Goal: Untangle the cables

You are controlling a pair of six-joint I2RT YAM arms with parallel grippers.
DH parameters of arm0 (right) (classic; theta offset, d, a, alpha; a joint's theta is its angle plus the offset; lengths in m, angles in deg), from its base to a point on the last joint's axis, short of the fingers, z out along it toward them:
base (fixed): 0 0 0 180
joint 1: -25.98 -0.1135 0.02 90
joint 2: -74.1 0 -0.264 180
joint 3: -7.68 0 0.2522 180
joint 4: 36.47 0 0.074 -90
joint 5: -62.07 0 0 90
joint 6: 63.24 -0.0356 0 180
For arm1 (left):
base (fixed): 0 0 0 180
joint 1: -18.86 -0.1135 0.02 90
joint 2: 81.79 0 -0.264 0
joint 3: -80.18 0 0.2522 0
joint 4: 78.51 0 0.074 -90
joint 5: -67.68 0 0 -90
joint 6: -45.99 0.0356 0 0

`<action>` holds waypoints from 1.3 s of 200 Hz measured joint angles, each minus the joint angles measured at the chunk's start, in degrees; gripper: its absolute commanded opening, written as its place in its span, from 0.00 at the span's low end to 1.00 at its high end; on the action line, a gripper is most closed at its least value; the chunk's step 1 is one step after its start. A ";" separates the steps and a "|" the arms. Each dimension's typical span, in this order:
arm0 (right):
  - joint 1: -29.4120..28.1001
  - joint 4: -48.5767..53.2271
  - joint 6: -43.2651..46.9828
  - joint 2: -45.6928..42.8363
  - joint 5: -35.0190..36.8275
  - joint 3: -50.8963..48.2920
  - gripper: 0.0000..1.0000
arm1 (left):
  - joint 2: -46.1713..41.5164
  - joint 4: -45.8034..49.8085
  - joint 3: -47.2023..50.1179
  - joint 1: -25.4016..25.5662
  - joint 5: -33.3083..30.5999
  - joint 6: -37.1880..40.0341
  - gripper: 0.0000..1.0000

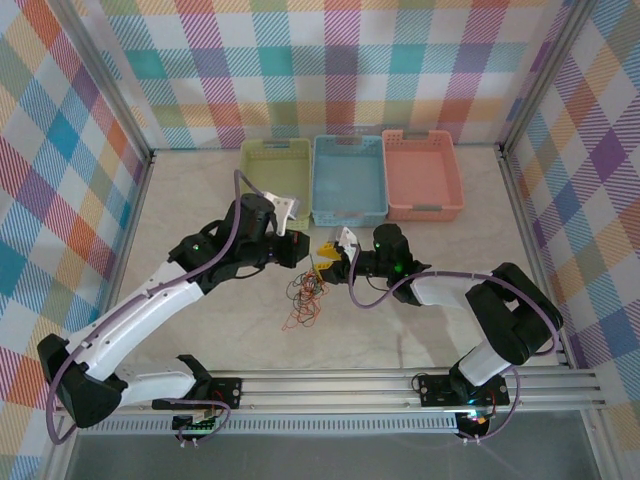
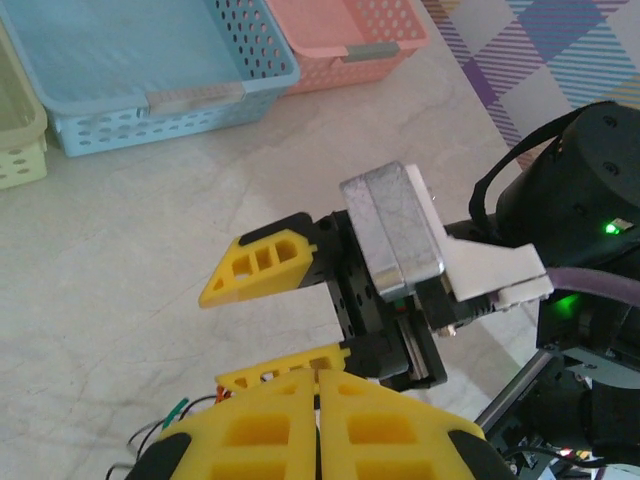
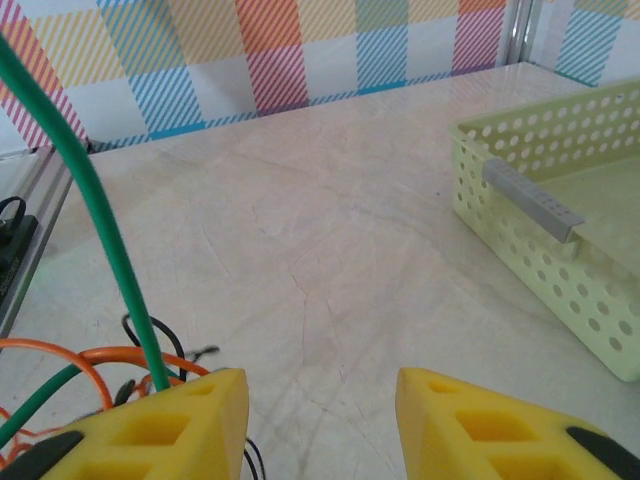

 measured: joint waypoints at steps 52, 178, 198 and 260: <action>-0.11 3.82 0.07 0.00 8.17 1.29 0.42 | -7.85 -4.44 5.27 0.00 -0.31 -0.39 0.00; 0.94 3.21 -4.92 -14.27 16.22 -5.35 0.52 | -14.12 -12.28 10.78 0.00 -4.90 -2.93 0.00; 1.07 3.17 -5.42 -19.21 12.55 -5.40 0.53 | -13.62 -12.48 10.78 0.00 -4.83 -3.23 0.00; 1.01 7.63 -7.43 -21.20 -1.88 -4.63 0.52 | -12.92 -12.81 11.63 0.00 -2.60 -3.15 0.00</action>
